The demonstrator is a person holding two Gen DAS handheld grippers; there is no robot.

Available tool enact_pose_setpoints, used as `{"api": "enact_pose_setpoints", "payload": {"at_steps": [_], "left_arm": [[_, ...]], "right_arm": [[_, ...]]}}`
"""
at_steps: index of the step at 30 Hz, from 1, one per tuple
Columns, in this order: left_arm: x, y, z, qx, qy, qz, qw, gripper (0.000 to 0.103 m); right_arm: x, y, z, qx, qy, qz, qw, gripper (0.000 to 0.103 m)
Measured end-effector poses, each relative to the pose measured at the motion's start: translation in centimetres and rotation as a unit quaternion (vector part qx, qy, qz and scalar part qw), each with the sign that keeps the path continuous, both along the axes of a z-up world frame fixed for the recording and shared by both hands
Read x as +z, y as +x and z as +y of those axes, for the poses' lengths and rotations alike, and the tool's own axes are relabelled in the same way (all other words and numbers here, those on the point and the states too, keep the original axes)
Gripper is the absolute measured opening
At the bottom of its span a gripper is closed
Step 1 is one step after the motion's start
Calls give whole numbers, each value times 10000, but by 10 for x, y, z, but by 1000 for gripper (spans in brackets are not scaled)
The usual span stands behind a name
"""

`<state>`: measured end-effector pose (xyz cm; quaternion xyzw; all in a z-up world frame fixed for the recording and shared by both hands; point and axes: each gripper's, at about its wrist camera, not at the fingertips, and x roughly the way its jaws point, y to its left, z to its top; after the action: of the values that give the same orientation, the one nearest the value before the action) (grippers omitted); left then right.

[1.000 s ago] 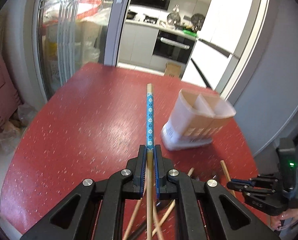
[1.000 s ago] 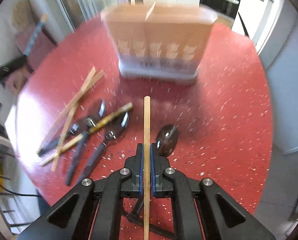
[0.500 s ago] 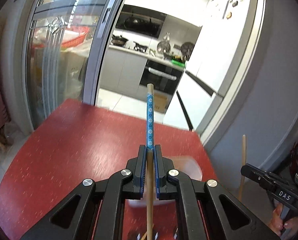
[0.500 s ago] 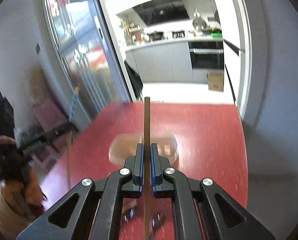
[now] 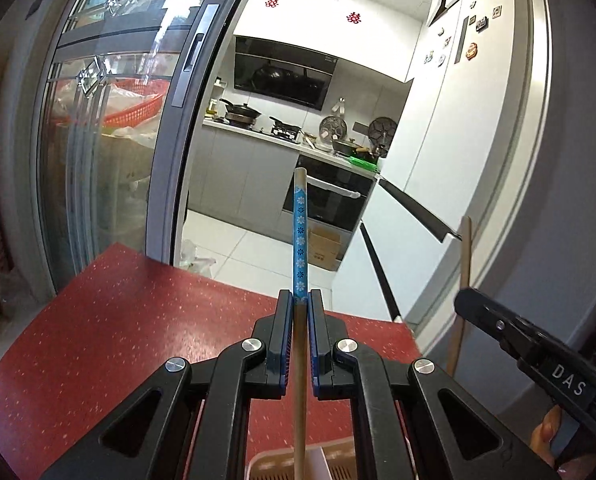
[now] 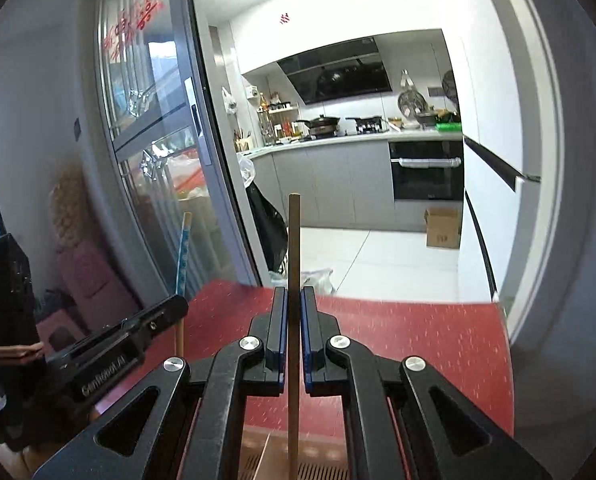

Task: Organize utensils
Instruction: 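Carry the blue-patterned chopstick with the left tool over the beige caddy, then open the left tool to drop the chopstick into the caddy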

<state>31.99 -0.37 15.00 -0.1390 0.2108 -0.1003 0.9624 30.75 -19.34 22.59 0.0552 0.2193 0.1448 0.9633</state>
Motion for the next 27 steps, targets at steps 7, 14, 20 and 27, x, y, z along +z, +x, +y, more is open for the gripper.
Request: {"api": "enact_pose_setpoints", "payload": {"at_steps": [7,14,20,27], "left_arm": [[-29,14,-12,128,207,-90,9997,36],[-49,0,-16,160,458,-135,9987,36],[-57,-16,-20,181,709,-124,9972,36],[-65,-31,-19,267,931,22,9953,36]], "right_arm": [[-37,14,20,183,-403,-174,9989,6],[-73,-8,31,484,-882,-379,9942,6],[-91,-29,42,736,-1230,-396,9889,6],[-92,-33,44,858,-1126,-251,9896,7]]}}
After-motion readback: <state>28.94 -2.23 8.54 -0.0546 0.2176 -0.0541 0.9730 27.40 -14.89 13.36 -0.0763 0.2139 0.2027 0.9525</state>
